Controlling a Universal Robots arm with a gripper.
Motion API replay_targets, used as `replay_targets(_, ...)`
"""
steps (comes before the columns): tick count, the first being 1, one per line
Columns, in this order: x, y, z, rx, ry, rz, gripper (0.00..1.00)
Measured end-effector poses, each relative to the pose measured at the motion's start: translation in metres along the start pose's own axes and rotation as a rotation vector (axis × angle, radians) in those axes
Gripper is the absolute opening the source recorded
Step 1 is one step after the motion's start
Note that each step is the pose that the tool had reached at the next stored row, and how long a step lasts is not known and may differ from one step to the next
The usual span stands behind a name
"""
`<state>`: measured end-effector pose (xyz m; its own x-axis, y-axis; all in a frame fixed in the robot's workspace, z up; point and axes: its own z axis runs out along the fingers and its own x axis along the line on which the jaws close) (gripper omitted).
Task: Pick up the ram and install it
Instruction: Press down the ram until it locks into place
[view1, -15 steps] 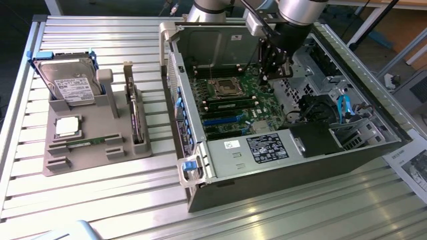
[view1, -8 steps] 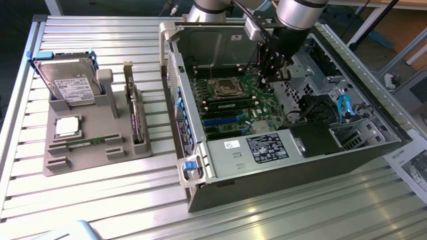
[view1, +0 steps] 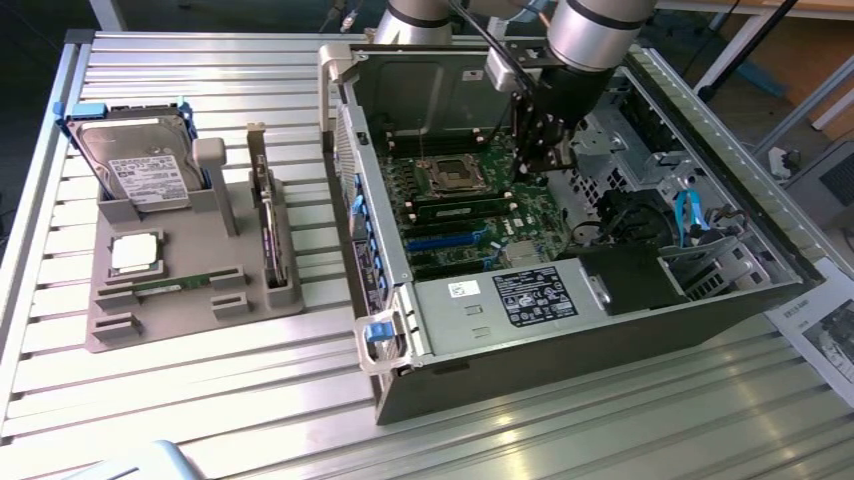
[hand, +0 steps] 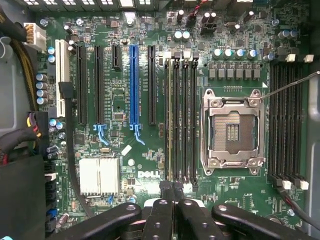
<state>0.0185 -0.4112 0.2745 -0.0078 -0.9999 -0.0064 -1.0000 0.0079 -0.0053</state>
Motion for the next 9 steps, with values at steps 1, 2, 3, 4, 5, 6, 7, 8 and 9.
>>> replay_targets(1,0.0000,0.0000,0.0012,0.0000,0.0000,0.000,0.10)
replay_targets(2,0.0000,0.0000,0.0025,0.0000,0.0000,0.000,0.10)
replay_targets(3,0.0001,0.0000,0.0040,0.0000,0.0001,0.000,0.10)
replay_targets(4,0.0000,0.0000,0.0054,0.0000,0.0000,0.000,0.10)
replay_targets(5,0.0001,0.0000,0.0066,0.0000,0.0001,0.000,0.10)
replay_targets(6,0.0000,0.0000,0.0076,-0.0001,0.0001,0.000,0.10)
replay_targets(7,0.0000,0.0000,0.0088,0.0000,0.0001,0.000,0.10)
replay_targets(8,0.0001,0.0001,0.0097,0.0000,0.0000,0.000,0.10)
replay_targets(9,0.0001,0.0001,0.0112,0.0000,0.0001,0.000,0.10)
